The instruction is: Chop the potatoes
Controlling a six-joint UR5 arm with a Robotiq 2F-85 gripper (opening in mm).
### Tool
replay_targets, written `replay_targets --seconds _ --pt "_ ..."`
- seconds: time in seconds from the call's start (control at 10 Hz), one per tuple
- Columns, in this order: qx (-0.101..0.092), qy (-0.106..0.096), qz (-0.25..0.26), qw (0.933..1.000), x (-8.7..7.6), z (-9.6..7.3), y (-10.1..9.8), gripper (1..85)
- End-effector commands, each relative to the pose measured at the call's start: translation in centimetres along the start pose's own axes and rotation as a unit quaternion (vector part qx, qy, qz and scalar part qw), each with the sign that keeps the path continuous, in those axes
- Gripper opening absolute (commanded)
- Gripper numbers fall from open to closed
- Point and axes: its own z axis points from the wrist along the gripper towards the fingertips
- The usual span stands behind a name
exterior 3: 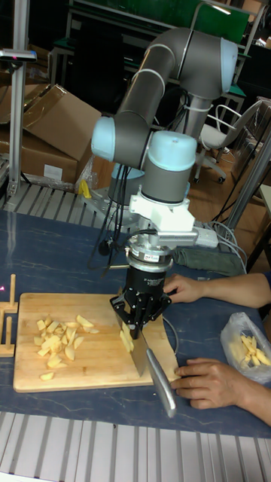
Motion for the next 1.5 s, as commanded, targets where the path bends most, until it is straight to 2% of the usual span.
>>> replay_targets --seconds 0.0,0.1,0.4,1.1,1.4 --pt "-0.012 0.021 0.01 0.9997 1.7 -3.4 0.7 1.0" --pt "-0.021 0.019 0.01 0.9995 1.1 -3.5 0.8 1.0" --pt "-0.027 0.032 0.029 0.9987 -0.9 -4.8 1.6 1.0" --pt "-0.019 0.017 0.036 0.999 -4.2 -2.0 1.5 1.0" --pt "-0.018 0.01 0.036 0.9991 -4.7 -1.2 1.3 1.0"
